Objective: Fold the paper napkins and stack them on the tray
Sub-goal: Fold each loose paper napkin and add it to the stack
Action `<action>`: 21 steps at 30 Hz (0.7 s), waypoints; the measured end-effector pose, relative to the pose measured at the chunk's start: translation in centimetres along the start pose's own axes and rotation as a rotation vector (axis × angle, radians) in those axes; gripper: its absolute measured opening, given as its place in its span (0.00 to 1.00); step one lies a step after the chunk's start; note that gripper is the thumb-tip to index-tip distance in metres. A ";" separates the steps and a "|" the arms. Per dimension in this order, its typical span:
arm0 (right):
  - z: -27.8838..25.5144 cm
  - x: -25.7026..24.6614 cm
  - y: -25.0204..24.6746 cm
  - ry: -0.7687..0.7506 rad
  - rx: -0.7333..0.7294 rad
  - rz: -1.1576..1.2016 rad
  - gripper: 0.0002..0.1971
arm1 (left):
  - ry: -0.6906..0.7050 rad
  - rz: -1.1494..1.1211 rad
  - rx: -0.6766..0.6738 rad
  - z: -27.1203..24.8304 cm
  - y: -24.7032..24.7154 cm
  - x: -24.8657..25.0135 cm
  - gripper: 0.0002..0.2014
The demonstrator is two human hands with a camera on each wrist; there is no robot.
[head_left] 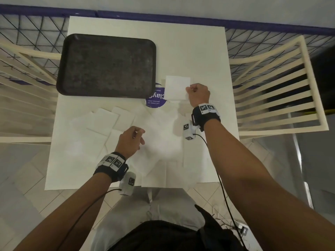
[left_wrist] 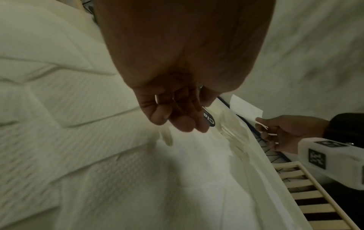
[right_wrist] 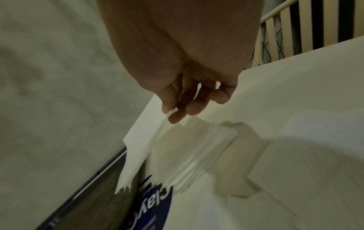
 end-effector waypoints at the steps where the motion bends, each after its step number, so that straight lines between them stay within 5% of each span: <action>1: 0.7 0.2 0.2 0.002 0.000 -0.019 0.12 | -0.007 0.007 0.000 0.0 0.1 -0.2 0.09; 21: 2.9 3.3 1.5 0.103 0.027 -0.042 0.14 | -0.036 0.033 0.011 0.5 1.0 -0.3 0.09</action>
Point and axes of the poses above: each hand's wrist, its own z-axis towards the middle knuckle, its own y-axis out of the palm, x = y × z, the point moved 2 cm from there along z, towards the middle knuckle, and after that the axes turned 13 degrees about x, right-handed, at the moved point
